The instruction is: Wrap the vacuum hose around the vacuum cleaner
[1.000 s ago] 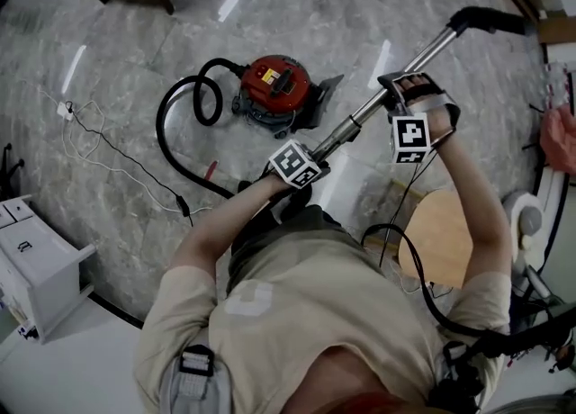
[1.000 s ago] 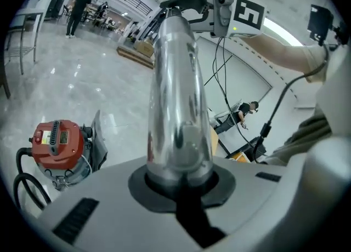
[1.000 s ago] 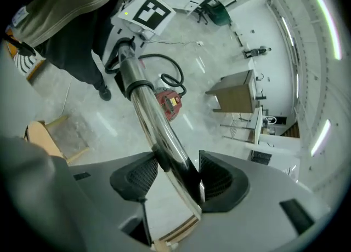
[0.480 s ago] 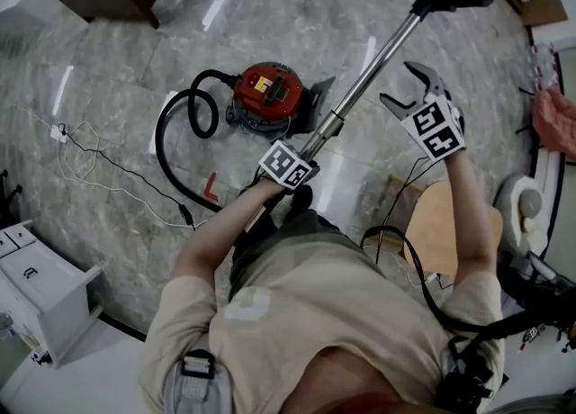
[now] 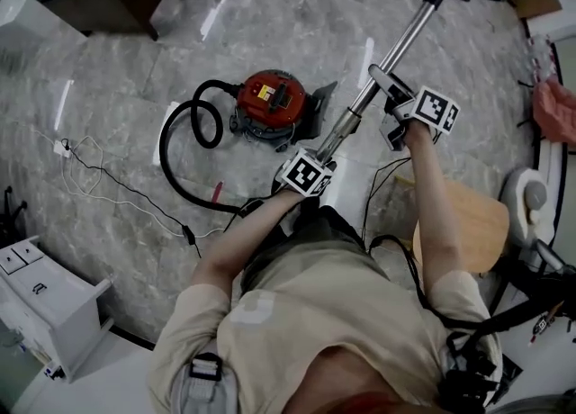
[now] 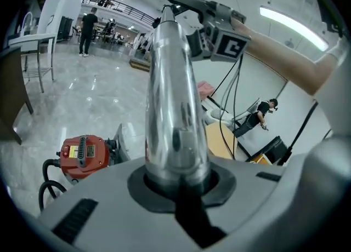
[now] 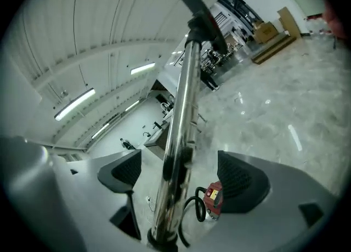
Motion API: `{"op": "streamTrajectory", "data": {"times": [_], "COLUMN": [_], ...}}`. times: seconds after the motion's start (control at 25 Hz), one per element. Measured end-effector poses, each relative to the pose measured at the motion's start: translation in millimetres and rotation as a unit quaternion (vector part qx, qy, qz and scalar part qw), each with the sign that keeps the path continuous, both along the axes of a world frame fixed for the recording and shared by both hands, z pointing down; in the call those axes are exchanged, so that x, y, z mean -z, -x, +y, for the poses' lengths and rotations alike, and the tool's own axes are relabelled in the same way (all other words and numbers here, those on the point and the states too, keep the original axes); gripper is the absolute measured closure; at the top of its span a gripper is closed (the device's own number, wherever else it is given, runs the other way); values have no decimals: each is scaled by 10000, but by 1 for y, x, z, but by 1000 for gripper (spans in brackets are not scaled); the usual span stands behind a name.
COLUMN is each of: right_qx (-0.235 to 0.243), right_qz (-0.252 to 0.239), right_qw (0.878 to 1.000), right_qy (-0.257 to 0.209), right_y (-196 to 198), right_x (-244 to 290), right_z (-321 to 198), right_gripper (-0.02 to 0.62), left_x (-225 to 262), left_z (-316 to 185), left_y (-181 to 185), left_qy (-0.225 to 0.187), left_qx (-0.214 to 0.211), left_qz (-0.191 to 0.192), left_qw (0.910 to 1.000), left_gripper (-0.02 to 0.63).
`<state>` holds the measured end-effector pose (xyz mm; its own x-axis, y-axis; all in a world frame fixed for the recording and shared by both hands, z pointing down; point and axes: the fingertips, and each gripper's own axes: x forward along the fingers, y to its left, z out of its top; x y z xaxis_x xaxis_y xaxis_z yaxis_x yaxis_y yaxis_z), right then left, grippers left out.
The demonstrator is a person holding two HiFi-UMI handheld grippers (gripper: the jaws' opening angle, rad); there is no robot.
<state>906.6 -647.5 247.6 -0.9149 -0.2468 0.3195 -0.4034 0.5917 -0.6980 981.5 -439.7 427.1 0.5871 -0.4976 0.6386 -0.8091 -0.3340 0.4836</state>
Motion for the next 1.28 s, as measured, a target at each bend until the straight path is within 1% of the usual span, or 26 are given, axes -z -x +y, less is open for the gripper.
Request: {"op": "streamTrajectory", "data": {"times": [0.08,0.16,0.2,0.28,0.32,0.4,0.48,0.56,0.68,0.72,0.76,0.8,0.84,0.92,1.0,1.04,1.12,1.2,1.28], "right_qx": [62,55,78,153,162,206,371,577,782,839,894,950,1018,1231,1557,1748,2142,2495,2795], "right_qz": [-42,-219,-367,-671,-701,-625,-448,-284,-193,-158,-114,-67,-25,45,121,153,202,235,263], "right_qw": [10000,9996,9990,9973,9971,9974,9974,9966,9950,9946,9943,9940,9936,9918,9876,9845,9763,9670,9575], "right_qy": [58,183,227,244,230,292,414,507,586,585,569,536,485,327,125,14,-225,-456,-655], "right_y": [15,17,14,7,4,3,5,5,6,6,6,6,5,4,4,6,10,16,22], "right_x": [-3,-7,-7,-7,-12,-26,-42,-58,-73,-76,-78,-80,-79,-75,-72,-72,-70,-67,-60], "right_z": [-14,-28,-35,-49,-58,-77,-93,-104,-117,-122,-127,-132,-135,-139,-143,-144,-147,-149,-149], "right_gripper": [187,189,257,344,375,484,539,563,571,571,572,574,574,574,575,575,575,575,574], "left_x": [-2,-2,-1,-3,-7,-16,-26,-41,-56,-57,-57,-55,-51,-37,-27,-26,-30,-38,-44], "left_z": [-5,-13,-20,-33,-40,-56,-73,-85,-98,-101,-103,-103,-101,-91,-74,-62,-36,-9,15], "left_y": [-9,-20,-25,-31,-31,-32,-35,-38,-35,-32,-28,-23,-19,-7,12,21,34,39,41], "left_qy": [-33,-93,-121,-80,-21,109,220,393,564,601,622,642,656,570,460,486,637,814,967], "left_qx": [-63,-137,-148,-133,-106,16,159,207,236,285,367,474,596,908,1305,1521,2036,2557,2953], "left_qz": [-172,-332,-406,-508,-557,-692,-833,-969,-1033,-1053,-1069,-1058,-1008,-893,-849,-781,-524,-242,-45], "left_qw": [9998,9993,9990,9986,9984,9975,9962,9943,9928,9922,9916,9912,9910,9902,9867,9841,9756,9630,9505], "left_gripper": [555,555,555,555,555,555,555,552,540,514,463,414,395,385,385,385,385,385,385]}}
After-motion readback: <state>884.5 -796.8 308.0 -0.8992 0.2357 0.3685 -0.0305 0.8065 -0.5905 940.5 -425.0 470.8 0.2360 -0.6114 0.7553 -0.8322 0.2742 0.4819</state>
